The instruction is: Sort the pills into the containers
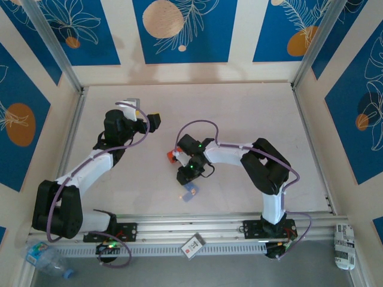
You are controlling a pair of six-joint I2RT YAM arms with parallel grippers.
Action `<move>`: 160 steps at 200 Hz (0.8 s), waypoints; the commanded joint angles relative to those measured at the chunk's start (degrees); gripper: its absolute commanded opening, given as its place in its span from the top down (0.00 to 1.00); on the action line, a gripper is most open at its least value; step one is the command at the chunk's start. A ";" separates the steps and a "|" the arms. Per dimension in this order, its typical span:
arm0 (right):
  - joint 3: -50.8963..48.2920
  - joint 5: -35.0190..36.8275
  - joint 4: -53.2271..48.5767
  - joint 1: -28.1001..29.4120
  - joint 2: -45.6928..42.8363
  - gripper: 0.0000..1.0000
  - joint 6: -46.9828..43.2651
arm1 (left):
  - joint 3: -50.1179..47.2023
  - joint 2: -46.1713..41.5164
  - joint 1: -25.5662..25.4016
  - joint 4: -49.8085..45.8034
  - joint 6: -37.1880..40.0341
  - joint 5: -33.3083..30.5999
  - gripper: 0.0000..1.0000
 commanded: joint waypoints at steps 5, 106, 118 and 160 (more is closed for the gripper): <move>-1.95 -1.82 0.27 -0.80 -1.67 0.72 -0.32 | 1.95 0.34 0.71 1.44 -1.03 1.31 0.00; -9.62 -9.12 7.37 -8.08 -6.61 0.78 2.45 | 2.50 0.70 0.71 1.35 -1.66 2.27 0.00; -10.93 -10.91 9.24 -9.85 -7.40 0.79 3.45 | 2.49 0.85 0.71 1.39 -1.72 2.32 0.00; -16.57 -17.12 18.31 -17.56 -10.34 0.79 9.23 | 2.58 0.97 0.71 1.59 -2.22 2.62 0.00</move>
